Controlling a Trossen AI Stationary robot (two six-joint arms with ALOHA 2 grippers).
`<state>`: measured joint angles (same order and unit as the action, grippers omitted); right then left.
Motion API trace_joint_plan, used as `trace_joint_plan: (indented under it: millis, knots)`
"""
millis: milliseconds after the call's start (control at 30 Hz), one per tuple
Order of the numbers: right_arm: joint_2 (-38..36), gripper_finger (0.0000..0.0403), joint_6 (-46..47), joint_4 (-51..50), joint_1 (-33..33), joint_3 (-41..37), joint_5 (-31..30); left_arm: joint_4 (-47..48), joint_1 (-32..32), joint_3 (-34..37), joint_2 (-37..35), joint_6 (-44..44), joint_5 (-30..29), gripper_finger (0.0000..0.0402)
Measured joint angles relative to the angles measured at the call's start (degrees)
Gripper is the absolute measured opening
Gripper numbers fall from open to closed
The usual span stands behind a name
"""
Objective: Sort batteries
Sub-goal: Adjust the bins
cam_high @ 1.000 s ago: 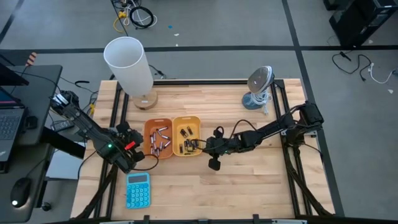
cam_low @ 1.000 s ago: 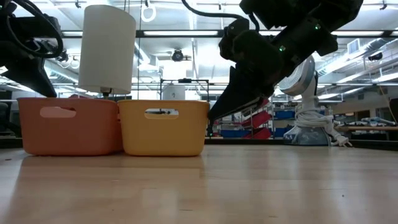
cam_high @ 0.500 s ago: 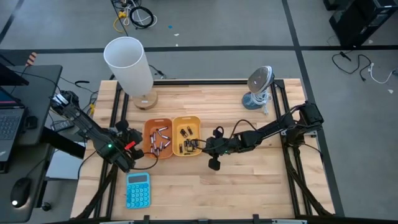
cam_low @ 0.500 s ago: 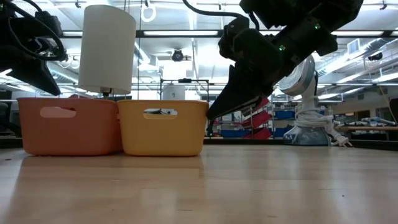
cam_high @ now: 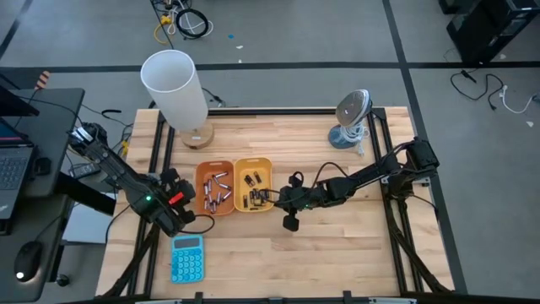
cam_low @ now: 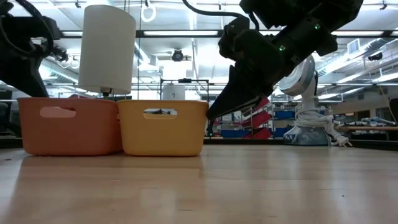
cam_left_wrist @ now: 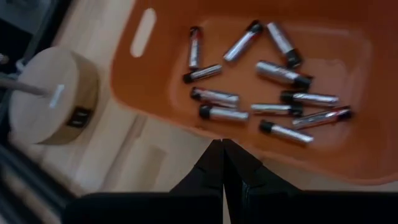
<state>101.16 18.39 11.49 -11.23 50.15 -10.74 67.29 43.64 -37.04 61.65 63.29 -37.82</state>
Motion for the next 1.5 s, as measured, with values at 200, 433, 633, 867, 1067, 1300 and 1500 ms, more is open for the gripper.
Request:
trace_joint_plan:
  millis: [200, 433, 633, 867, 1067, 1300, 1500]
  knots:
    - [0.0, 0.0, -0.45, -0.06, 0.01, 0.0, 0.0, -0.33, -0.02, 0.0, 0.0, 1.36, 0.04, 0.0]
    - [0.0, 0.0, -0.42, -0.2, 0.01, 0.0, -0.01, -0.31, -0.02, 0.0, 0.0, 1.89, -0.26, 0.0]
    - [0.0, 0.0, -0.41, -0.26, 0.01, 0.0, -0.02, -0.47, -0.02, 0.0, 0.0, 5.76, 3.04, 0.0]
    - [0.0, 0.0, -0.59, -0.42, 0.01, 0.0, -0.35, -3.46, -0.02, 3.01, 0.0, 5.79, 2.36, 0.0]
    - [0.01, 0.0, -0.59, -0.52, 0.01, 0.0, -0.39, -4.06, -0.02, 3.67, 0.0, 5.66, 0.77, 0.0]
    - [0.0, 0.0, -0.57, -0.52, 0.05, 0.0, -0.44, -3.68, -0.02, 3.67, 0.0, 4.45, -2.12, 0.0]
    - [0.02, 0.0, -0.57, -0.5, 0.05, 0.0, -0.46, -3.2, -0.02, 3.67, 0.0, 4.43, -3.18, 0.0]
